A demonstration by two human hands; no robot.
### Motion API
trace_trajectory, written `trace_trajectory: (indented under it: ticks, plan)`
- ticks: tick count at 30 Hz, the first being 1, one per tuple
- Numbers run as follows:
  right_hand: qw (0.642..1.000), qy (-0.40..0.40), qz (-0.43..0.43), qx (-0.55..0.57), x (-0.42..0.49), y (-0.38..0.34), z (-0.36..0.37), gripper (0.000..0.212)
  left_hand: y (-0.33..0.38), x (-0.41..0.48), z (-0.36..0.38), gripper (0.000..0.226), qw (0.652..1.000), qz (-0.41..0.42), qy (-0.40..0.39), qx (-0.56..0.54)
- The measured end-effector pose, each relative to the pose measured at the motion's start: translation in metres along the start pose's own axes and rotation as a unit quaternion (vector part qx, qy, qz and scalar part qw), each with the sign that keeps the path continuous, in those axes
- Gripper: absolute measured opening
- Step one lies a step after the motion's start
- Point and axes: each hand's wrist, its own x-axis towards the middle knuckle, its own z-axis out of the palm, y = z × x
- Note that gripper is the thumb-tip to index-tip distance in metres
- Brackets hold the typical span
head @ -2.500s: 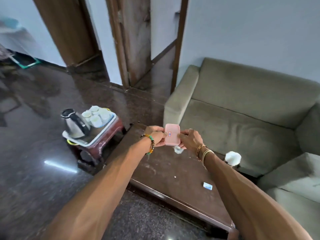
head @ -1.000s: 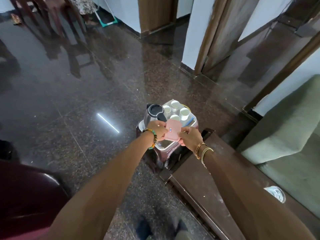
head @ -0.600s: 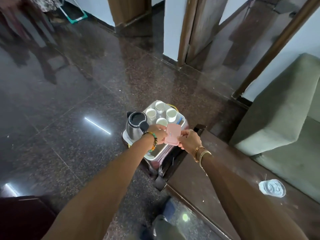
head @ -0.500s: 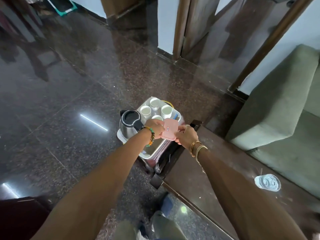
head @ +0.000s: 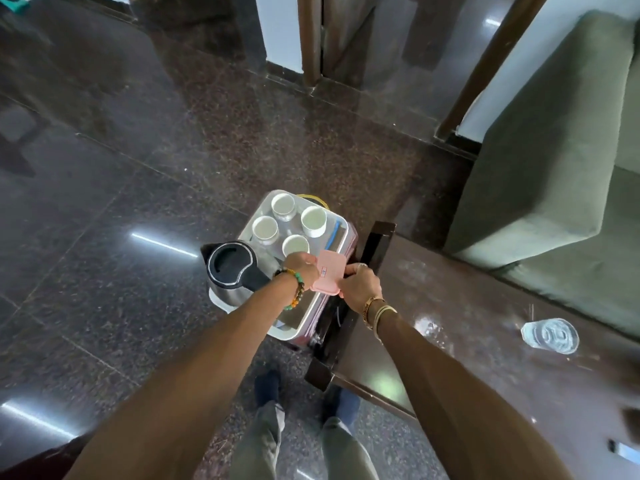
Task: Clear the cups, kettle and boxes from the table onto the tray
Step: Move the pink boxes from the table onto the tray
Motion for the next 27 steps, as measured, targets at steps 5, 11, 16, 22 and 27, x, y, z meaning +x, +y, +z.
trace_trajectory:
  ticks: [5,11,16,22,27]
  plan:
    - [0.999,0.011,0.041,0.001,0.017,0.013,0.041,0.040,-0.008,0.029,0.004,0.037,0.988,-0.008,-0.044,0.145]
    - [0.997,0.049,0.062,0.017,0.039,0.007,0.058,0.039,-0.002,0.058,-0.001,0.041,0.980,0.011,-0.049,0.194]
    - [0.996,0.073,0.049,0.027,0.065,-0.006,0.051,0.037,0.008,0.081,0.000,0.044,0.981,0.027,-0.039,0.190]
    - [0.994,0.093,0.051,0.038,0.094,-0.016,0.046,0.037,0.019,0.109,0.003,0.047,0.985,0.042,-0.032,0.162]
    - [0.994,0.090,0.053,0.026,0.112,-0.017,0.045,0.038,0.025,0.124,0.005,0.047,0.984,0.044,-0.035,0.168]
